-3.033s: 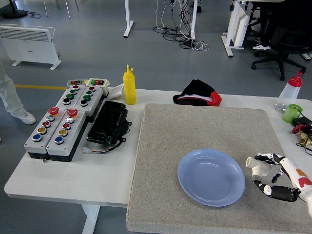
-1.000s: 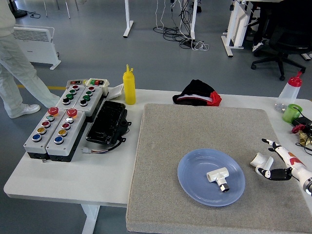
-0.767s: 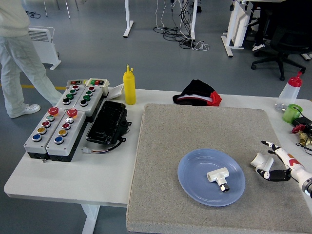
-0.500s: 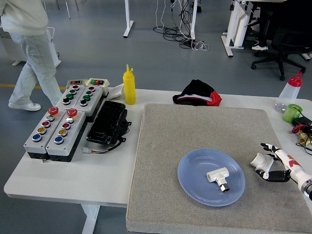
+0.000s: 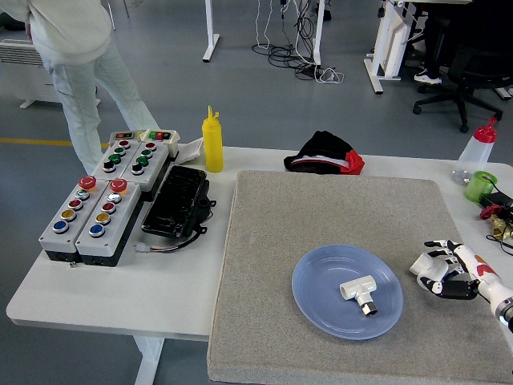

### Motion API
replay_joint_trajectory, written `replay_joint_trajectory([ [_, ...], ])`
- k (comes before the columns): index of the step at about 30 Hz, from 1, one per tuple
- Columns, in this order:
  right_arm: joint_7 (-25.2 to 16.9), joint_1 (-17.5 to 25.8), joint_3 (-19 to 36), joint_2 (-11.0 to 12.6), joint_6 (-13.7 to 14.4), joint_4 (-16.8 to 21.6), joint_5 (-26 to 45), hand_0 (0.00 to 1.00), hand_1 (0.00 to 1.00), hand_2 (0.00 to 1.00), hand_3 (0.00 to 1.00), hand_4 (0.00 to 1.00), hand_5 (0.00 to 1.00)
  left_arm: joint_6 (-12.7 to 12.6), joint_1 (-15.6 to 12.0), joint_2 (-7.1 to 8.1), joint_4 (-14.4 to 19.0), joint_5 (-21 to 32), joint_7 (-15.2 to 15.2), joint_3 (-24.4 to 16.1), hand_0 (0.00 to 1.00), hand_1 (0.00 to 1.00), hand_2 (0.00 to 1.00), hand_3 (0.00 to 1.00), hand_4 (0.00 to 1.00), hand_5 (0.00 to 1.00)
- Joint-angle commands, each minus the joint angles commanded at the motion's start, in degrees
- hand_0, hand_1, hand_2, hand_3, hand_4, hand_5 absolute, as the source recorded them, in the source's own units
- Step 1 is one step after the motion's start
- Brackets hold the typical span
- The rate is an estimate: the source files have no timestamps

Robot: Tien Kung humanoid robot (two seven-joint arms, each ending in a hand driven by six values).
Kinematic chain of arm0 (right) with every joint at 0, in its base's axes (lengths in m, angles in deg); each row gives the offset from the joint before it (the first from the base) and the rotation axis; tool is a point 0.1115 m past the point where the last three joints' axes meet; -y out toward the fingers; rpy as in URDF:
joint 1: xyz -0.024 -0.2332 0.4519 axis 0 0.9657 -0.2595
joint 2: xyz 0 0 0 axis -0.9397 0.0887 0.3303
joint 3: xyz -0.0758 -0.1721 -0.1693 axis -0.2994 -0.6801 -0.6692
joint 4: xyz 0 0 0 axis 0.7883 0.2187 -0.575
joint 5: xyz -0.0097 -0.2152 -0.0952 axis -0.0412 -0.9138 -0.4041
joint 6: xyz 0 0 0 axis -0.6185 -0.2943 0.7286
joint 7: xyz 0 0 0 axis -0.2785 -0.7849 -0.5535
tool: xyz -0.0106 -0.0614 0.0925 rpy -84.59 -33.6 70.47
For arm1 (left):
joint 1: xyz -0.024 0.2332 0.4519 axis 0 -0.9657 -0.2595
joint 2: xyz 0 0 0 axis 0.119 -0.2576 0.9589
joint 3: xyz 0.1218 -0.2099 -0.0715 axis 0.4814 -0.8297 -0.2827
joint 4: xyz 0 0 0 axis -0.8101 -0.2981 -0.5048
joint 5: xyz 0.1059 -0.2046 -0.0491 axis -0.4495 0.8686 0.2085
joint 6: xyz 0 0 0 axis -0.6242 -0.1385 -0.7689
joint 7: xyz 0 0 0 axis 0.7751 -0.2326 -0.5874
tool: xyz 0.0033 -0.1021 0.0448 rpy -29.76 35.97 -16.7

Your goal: Pick pipe place plate twice

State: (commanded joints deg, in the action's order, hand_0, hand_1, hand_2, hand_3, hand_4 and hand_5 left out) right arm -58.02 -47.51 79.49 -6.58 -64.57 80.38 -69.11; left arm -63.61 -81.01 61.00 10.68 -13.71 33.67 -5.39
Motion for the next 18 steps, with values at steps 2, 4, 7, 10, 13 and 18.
replay_joint_trajectory([
  [2, -0.34, 0.14, 0.16, 0.08, 0.35, 0.27, 0.06, 0.262, 0.411, 0.543, 0.740, 0.580, 0.140, 0.01, 0.00, 0.00, 0.00, 0.03, -0.01, 0.01, 0.598, 0.593, 0.683, 0.710, 0.526, 0.998],
  [4, -0.52, 0.27, 0.38, 0.16, 0.63, 0.60, 0.09, 0.262, 0.411, 0.543, 0.740, 0.580, 0.140, 0.02, 0.00, 0.00, 0.00, 0.00, 0.01, 0.01, 0.598, 0.593, 0.683, 0.710, 0.526, 0.998],
  [7, -0.83, 0.64, 0.95, 0.56, 1.28, 2.16, -0.13, 0.255, 0.405, 0.537, 0.733, 0.591, 0.158, 0.04, -0.01, 0.00, 0.01, -0.04, 0.08, 0.00, 0.598, 0.592, 0.683, 0.710, 0.526, 0.998],
  [10, -1.10, 0.83, 1.30, 0.94, 2.03, 4.35, -0.37, 0.255, 0.405, 0.537, 0.733, 0.591, 0.158, 0.03, -0.06, 0.00, 0.01, 0.16, 0.04, 0.11, 0.598, 0.592, 0.683, 0.710, 0.526, 0.998],
  [13, -1.41, 0.82, 0.94, 1.29, 2.86, 7.36, -0.57, 0.262, 0.410, 0.536, 0.729, 0.612, 0.170, 0.03, -0.10, 0.00, 0.00, 0.44, -0.02, 0.27, 0.598, 0.592, 0.683, 0.709, 0.526, 0.998],
  [18, -1.56, 0.24, -2.73, 1.66, 3.79, 14.63, -1.35, 0.262, 0.410, 0.536, 0.729, 0.612, 0.170, -0.03, -0.02, 0.00, -0.04, 1.17, -0.18, 0.70, 0.598, 0.592, 0.683, 0.709, 0.526, 0.998],
])
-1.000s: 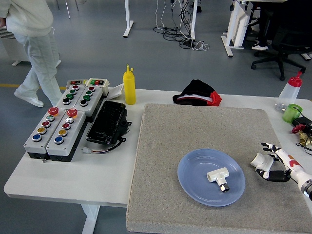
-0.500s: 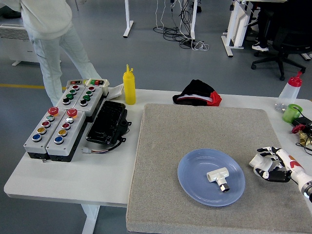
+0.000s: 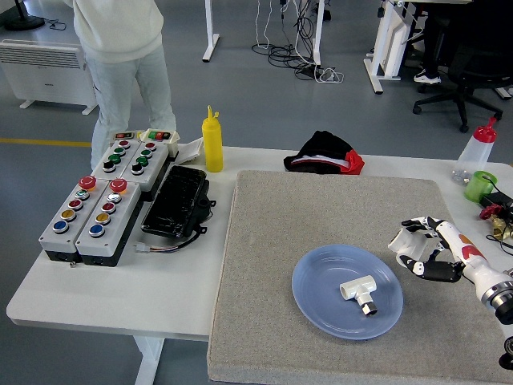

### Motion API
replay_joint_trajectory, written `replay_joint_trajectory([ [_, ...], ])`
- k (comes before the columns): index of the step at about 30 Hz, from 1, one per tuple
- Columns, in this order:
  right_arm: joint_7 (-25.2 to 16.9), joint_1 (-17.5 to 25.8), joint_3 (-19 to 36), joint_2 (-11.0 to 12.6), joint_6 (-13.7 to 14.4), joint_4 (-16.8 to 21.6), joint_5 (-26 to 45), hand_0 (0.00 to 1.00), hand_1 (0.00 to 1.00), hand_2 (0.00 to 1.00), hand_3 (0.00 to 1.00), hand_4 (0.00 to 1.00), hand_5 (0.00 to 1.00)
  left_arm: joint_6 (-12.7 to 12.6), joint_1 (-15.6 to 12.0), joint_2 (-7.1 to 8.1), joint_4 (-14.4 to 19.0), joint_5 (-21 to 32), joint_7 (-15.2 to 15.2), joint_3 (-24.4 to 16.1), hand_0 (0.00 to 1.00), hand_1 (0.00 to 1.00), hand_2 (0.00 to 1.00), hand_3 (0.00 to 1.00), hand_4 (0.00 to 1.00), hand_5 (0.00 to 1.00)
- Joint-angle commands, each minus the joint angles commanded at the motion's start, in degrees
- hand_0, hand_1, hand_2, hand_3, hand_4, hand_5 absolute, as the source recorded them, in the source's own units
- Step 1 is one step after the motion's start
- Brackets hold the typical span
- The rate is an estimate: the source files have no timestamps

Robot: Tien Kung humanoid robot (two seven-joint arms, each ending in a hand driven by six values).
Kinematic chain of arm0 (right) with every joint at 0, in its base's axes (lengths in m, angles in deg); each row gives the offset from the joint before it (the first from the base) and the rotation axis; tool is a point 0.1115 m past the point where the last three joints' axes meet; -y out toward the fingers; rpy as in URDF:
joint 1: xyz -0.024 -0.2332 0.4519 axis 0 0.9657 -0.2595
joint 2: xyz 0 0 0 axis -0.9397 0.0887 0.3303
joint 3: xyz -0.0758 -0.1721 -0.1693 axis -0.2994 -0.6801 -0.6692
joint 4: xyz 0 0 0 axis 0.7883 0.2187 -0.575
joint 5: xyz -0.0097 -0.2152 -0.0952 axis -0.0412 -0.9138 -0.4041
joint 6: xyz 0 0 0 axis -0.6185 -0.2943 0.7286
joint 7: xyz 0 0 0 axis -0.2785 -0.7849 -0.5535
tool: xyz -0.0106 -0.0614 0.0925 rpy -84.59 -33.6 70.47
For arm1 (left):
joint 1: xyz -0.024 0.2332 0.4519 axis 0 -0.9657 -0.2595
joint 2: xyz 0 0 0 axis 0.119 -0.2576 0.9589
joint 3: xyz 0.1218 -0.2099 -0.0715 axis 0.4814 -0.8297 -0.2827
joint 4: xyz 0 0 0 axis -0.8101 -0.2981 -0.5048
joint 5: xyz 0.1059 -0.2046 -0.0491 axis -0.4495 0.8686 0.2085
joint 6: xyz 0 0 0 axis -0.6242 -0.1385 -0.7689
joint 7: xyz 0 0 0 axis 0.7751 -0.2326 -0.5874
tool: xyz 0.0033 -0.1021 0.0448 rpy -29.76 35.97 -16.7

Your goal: Pick pipe place plate twice

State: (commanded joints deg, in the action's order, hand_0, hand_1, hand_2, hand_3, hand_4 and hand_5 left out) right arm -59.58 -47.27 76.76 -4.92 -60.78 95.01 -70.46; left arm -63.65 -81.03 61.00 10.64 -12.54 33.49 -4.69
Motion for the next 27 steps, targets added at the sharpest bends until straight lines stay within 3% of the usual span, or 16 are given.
replay_joint_trajectory([
  [6, 0.00, -2.57, -6.44, -0.69, 0.35, 5.83, -1.10, 0.291, 0.429, 0.541, 0.729, 0.615, 0.168, -0.05, 0.02, 0.00, -0.04, 0.62, -0.24, 0.27, 0.599, 0.591, 0.683, 0.709, 0.527, 0.998],
  [7, 0.16, -3.34, -7.79, -1.12, 0.56, 5.93, -1.03, 0.364, 0.484, 0.549, 0.733, 0.596, 0.149, -0.06, 0.02, 0.00, -0.04, 0.67, -0.27, 0.28, 0.599, 0.591, 0.683, 0.708, 0.525, 0.998],
  [12, 1.81, -5.86, -12.64, -3.14, 1.89, 3.61, -1.14, 0.364, 0.484, 0.549, 0.733, 0.596, 0.149, -0.13, 0.14, 0.00, -0.06, 1.01, -0.45, 0.46, 0.599, 0.591, 0.683, 0.708, 0.525, 0.998],
  [13, 2.48, -6.38, -13.49, -3.71, 2.24, 2.79, -1.14, 0.495, 0.576, 0.588, 0.752, 0.590, 0.139, -0.15, 0.24, 0.00, -0.06, 1.03, -0.48, 0.47, 0.599, 0.590, 0.682, 0.707, 0.526, 0.998],
  [19, 5.36, -8.38, -16.15, -6.04, 2.99, -0.59, -0.86, 0.495, 0.576, 0.588, 0.752, 0.590, 0.139, -0.24, 0.84, 0.00, -0.06, 1.08, -0.56, 0.47, 0.599, 0.590, 0.682, 0.707, 0.526, 0.998],
  [20, 6.47, -8.75, -16.52, -6.45, 2.24, -1.06, -1.05, 0.867, 0.796, 0.831, 0.858, 0.642, 0.180, -0.27, 0.97, 0.00, -0.03, 0.89, -0.48, 0.36, 0.599, 0.590, 0.681, 0.705, 0.526, 0.998],
  [25, 7.89, -9.23, -17.16, -6.85, -0.15, -1.04, -1.83, 0.867, 0.796, 0.831, 0.858, 0.642, 0.180, -0.38, 1.01, 0.00, 0.04, 0.54, -0.31, 0.10, 0.599, 0.590, 0.681, 0.705, 0.526, 0.998],
  [26, 7.97, -9.25, -17.18, -6.87, -0.34, -1.00, -1.88, 0.998, 0.936, 0.998, 0.998, 0.774, 0.267, -0.38, 0.99, 0.00, 0.05, 0.53, -0.31, 0.08, 0.599, 0.590, 0.681, 0.705, 0.527, 0.998],
  [27, 8.32, -9.32, -17.12, -6.84, -1.02, -0.84, -2.00, 0.998, 0.936, 0.998, 0.998, 0.774, 0.267, -0.38, 0.98, 0.00, 0.06, 0.52, -0.29, 0.09, 0.599, 0.590, 0.681, 0.705, 0.527, 0.998],
])
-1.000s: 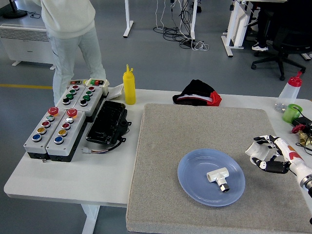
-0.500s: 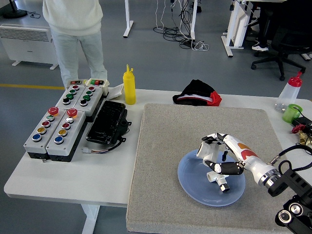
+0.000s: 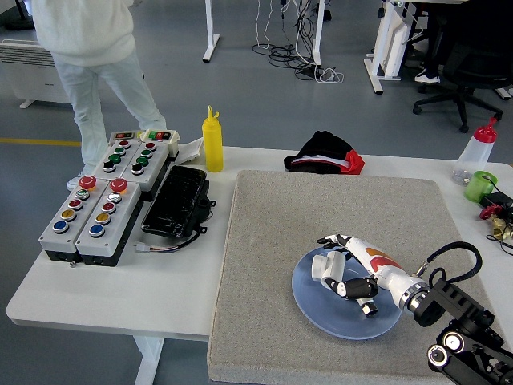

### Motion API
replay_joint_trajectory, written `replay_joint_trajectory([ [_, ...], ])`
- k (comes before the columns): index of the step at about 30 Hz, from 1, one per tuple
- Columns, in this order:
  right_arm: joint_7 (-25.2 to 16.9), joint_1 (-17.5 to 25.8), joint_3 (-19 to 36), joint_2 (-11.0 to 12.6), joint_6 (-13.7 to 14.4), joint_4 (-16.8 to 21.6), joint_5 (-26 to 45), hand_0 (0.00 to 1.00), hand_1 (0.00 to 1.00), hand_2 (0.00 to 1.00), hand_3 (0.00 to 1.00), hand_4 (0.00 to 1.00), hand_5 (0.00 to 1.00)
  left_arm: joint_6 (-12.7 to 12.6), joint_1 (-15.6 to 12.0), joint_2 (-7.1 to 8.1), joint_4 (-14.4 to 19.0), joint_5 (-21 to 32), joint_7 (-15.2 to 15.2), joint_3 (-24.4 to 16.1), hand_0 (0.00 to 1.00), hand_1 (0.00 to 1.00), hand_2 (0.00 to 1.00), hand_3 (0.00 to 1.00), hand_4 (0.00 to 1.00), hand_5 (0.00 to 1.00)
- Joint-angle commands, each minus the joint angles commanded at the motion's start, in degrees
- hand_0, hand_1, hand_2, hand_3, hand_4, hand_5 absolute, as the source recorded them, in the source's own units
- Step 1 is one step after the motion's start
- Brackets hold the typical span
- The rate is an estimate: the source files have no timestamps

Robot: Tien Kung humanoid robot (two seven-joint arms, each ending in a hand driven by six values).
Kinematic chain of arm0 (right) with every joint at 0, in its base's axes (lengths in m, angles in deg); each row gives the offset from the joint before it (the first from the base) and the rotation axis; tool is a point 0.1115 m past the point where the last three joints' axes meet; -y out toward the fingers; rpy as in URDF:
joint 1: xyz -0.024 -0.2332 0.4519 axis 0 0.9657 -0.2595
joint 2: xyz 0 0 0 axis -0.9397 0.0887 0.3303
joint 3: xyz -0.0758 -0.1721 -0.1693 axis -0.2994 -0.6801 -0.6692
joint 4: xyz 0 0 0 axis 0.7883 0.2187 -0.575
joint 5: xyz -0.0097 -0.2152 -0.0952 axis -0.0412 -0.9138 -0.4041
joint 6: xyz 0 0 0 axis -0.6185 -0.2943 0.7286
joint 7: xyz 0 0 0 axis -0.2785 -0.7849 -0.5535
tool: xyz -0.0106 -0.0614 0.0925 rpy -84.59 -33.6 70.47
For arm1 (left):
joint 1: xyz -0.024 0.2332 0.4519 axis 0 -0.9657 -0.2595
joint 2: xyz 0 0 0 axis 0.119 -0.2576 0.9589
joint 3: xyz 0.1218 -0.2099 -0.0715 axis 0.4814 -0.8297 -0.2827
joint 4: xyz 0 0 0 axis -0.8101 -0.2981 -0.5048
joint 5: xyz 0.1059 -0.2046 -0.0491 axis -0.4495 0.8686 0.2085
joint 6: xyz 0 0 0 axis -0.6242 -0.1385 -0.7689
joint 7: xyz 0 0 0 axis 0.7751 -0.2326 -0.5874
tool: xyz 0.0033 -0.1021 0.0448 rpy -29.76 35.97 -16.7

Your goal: Pick pipe place plate twice

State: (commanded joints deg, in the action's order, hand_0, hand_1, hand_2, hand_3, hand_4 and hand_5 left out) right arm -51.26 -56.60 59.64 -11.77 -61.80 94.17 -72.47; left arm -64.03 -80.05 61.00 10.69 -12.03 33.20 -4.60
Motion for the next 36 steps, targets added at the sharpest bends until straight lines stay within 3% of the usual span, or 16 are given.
replay_joint_trajectory([
  [10, 0.30, 1.56, 2.13, 0.57, -1.60, 2.63, -0.16, 0.998, 0.951, 0.998, 0.998, 0.808, 0.286, -0.04, -1.19, 0.00, -0.03, -0.20, -0.03, -0.18, 0.599, 0.592, 0.682, 0.705, 0.526, 0.998],
  [14, -1.01, 2.78, 5.03, 1.13, -0.04, 4.80, 0.31, 0.998, 0.953, 0.998, 0.998, 0.799, 0.287, -0.26, -1.75, 0.00, -0.10, 0.48, -0.37, -0.20, 0.599, 0.589, 0.680, 0.700, 0.526, 0.998],
  [18, -4.24, 4.19, 8.94, 1.83, 3.28, 6.56, 1.95, 0.998, 0.941, 0.998, 0.998, 0.787, 0.294, -0.15, -2.07, 0.00, -0.12, 0.87, -0.45, 0.11, 0.599, 0.588, 0.678, 0.700, 0.525, 0.998],
  [21, -8.71, 6.03, 13.20, 2.78, 7.26, 8.14, 7.34, 0.998, 0.941, 0.998, 0.998, 0.787, 0.294, -0.20, -2.36, 0.00, -0.14, 0.87, -0.48, 0.02, 0.599, 0.588, 0.678, 0.700, 0.525, 0.998],
  [24, -13.11, 7.66, 17.22, 3.62, 8.44, 9.15, 14.35, 0.998, 0.919, 0.998, 0.974, 0.736, 0.301, -0.15, -2.52, 0.00, -0.14, 0.64, -0.37, -0.03, 0.599, 0.588, 0.679, 0.699, 0.525, 0.998],
  [28, -17.53, 10.29, 22.99, 4.75, 7.14, 10.67, 23.66, 0.998, 0.919, 0.998, 0.974, 0.736, 0.301, -0.12, -2.63, 0.00, -0.17, 0.72, -0.40, 0.04, 0.599, 0.588, 0.679, 0.699, 0.525, 0.998],
  [29, -18.23, 10.95, 24.49, 5.02, 6.91, 11.04, 26.27, 0.962, 0.895, 0.997, 0.960, 0.676, 0.298, -0.10, -2.65, 0.00, -0.19, 0.83, -0.45, 0.11, 0.599, 0.588, 0.678, 0.698, 0.525, 0.998],
  [30, -18.77, 11.87, 25.99, 5.40, 6.61, 11.63, 28.50, 0.962, 0.895, 0.997, 0.960, 0.676, 0.298, -0.11, -2.64, 0.00, -0.21, 0.93, -0.53, 0.14, 0.599, 0.588, 0.678, 0.698, 0.525, 0.998],
  [34, -18.59, 15.47, 32.10, 6.34, 4.36, 13.31, 38.18, 0.962, 0.895, 0.997, 0.960, 0.676, 0.298, -0.17, -2.47, 0.00, -0.26, 1.37, -0.76, 0.35, 0.599, 0.588, 0.678, 0.698, 0.525, 0.998],
  [36, -18.05, 16.77, 34.84, 6.37, 3.32, 13.54, 43.03, 0.927, 0.868, 0.973, 0.929, 0.657, 0.349, -0.16, -2.40, 0.00, -0.29, 1.52, -0.86, 0.39, 0.598, 0.588, 0.678, 0.696, 0.525, 0.998],
])
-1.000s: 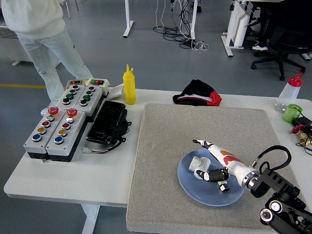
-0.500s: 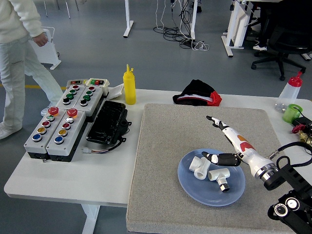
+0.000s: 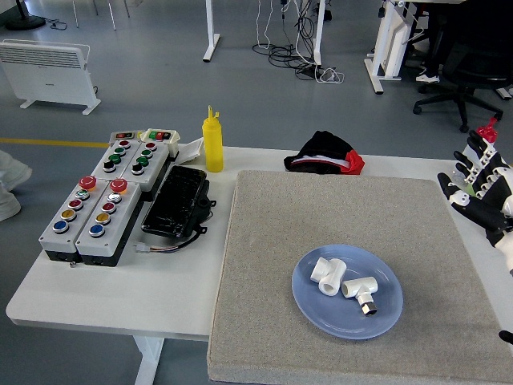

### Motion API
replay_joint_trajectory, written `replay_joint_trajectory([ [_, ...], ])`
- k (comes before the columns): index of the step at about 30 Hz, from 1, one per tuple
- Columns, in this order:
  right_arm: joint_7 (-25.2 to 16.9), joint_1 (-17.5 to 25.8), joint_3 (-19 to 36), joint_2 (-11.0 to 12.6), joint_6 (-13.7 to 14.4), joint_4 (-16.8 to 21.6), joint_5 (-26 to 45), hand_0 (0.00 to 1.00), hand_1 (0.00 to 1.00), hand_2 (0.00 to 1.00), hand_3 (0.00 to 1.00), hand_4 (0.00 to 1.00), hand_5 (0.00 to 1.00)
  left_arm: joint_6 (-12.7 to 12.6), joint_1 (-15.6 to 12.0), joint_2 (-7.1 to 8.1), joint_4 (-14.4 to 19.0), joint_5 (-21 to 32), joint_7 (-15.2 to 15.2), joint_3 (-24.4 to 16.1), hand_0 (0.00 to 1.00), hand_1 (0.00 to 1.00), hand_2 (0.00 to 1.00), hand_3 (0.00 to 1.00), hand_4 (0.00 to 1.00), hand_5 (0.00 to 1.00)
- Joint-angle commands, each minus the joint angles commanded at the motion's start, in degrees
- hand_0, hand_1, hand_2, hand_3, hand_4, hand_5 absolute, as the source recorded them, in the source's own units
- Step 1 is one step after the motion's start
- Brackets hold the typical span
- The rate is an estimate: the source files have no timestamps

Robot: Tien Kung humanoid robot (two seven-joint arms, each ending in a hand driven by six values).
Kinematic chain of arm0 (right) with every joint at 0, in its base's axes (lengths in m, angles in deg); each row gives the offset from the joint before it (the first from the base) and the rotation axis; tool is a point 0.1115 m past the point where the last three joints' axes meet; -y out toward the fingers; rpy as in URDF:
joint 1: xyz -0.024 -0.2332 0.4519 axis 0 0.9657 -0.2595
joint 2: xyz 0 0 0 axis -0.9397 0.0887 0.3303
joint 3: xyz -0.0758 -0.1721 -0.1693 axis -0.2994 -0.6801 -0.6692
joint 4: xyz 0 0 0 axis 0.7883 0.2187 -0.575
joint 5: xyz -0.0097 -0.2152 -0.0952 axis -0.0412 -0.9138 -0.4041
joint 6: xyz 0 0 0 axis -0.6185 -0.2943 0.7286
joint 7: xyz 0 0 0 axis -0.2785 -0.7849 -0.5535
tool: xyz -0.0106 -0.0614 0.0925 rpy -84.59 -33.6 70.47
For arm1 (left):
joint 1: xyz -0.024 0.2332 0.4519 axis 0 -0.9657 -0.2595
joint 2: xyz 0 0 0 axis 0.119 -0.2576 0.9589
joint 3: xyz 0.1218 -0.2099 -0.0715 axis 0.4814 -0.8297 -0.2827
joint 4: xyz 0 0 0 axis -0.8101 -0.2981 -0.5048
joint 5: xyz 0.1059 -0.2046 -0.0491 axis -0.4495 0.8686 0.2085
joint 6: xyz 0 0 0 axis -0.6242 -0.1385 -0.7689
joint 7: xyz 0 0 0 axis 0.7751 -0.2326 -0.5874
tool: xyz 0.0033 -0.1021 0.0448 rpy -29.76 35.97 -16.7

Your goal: Pick pipe place plate twice

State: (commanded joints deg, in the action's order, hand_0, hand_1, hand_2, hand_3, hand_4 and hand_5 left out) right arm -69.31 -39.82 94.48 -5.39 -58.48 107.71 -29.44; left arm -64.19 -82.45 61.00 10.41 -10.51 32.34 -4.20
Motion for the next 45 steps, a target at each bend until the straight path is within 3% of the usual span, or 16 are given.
replay_joint_trajectory([
  [7, 2.55, 6.13, 13.11, -2.22, -4.90, -1.67, 16.34, 0.897, 0.843, 0.945, 0.909, 0.645, 0.385, -0.04, 0.21, 0.00, -0.05, 0.55, -0.12, 0.20, 0.598, 0.588, 0.677, 0.695, 0.523, 0.998],
  [14, 4.87, 10.74, 18.93, -4.20, -6.92, -2.29, 32.13, 0.878, 0.826, 0.924, 0.893, 0.650, 0.396, 0.06, 0.57, 0.00, -0.20, 0.48, -0.09, 0.19, 0.597, 0.584, 0.677, 0.692, 0.524, 0.998],
  [24, 6.48, 13.55, 22.36, -6.81, -7.35, -3.18, 33.81, 0.851, 0.803, 0.884, 0.858, 0.634, 0.406, -0.07, 1.12, 0.00, -0.26, 0.37, -0.06, 0.03, 0.597, 0.582, 0.675, 0.690, 0.523, 0.998],
  [45, 8.88, 13.24, 22.33, -7.96, -8.66, -4.77, 33.51, 0.866, 0.810, 0.890, 0.855, 0.606, 0.479, -0.05, 1.75, 0.00, -0.24, -0.04, 0.17, -0.17, 0.597, 0.579, 0.675, 0.690, 0.523, 0.998],
])
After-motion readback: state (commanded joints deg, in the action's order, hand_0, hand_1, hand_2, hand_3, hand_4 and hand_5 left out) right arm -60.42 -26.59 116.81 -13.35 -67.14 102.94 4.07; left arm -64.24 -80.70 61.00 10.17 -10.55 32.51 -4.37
